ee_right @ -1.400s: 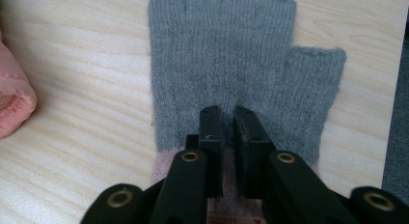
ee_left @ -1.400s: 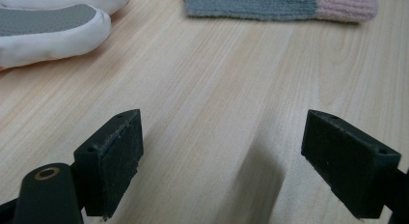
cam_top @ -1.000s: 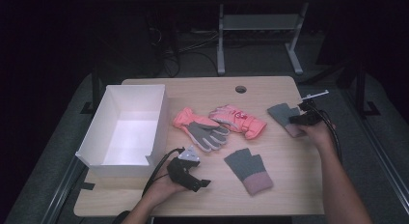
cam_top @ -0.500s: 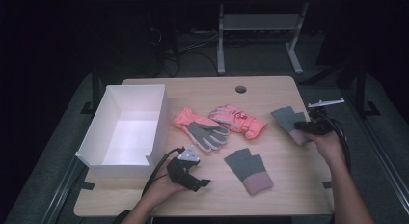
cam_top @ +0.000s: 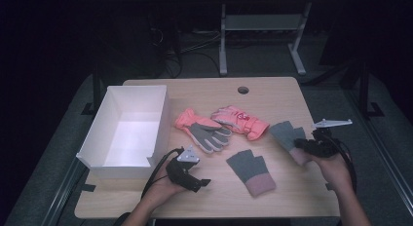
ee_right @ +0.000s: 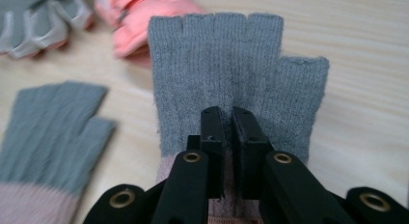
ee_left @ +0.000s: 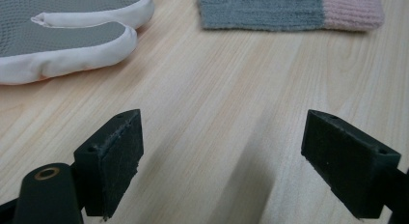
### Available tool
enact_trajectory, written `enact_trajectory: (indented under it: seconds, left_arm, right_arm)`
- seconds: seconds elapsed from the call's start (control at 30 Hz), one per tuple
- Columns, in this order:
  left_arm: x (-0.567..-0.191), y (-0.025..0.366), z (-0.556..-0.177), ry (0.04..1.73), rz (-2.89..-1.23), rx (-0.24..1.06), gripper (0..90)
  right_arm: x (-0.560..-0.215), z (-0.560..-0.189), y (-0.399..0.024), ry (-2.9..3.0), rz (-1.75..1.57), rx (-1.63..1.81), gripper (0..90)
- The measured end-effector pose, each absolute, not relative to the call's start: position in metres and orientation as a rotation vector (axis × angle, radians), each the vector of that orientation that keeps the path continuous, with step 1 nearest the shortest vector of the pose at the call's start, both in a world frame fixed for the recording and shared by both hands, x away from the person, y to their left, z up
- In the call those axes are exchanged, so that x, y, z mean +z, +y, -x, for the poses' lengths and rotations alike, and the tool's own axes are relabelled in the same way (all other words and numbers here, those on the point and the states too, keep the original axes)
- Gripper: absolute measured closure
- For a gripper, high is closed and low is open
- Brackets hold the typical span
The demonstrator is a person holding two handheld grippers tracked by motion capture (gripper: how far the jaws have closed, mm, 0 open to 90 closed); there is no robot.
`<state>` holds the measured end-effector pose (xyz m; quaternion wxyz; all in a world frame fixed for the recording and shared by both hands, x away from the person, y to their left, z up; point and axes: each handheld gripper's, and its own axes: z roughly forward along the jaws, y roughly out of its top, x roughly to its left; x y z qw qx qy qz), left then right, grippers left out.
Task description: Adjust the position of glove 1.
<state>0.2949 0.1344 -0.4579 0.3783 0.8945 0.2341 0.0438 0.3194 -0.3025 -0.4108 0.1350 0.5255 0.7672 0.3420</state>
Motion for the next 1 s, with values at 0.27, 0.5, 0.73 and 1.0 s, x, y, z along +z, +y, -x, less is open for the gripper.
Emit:
enact_trajectory:
  seconds: [0.27, 0.5, 0.73, 1.0]
  left_arm:
    - [-0.456, 0.136, -0.295, 0.611, -2.273, 0.121, 14.4]
    - [-0.456, 0.136, -0.294, 0.611, -2.278, 0.117, 14.4]
    - [-0.456, 0.135, -0.296, 0.607, -2.28, 0.111, 14.4]
    - [-0.456, 0.136, -0.294, 0.617, -2.272, 0.114, 14.4]
  right_arm:
    - [-0.409, -0.291, -0.287, 2.261, -1.467, 1.056, 84.3]
    - [-0.409, -0.277, -0.263, 2.337, -1.411, 1.077, 84.3]
    - [-0.412, -0.274, -0.23, 2.418, -1.352, 1.082, 84.3]
    - [-0.419, -0.278, -0.209, 2.454, -1.353, 1.057, 84.2]
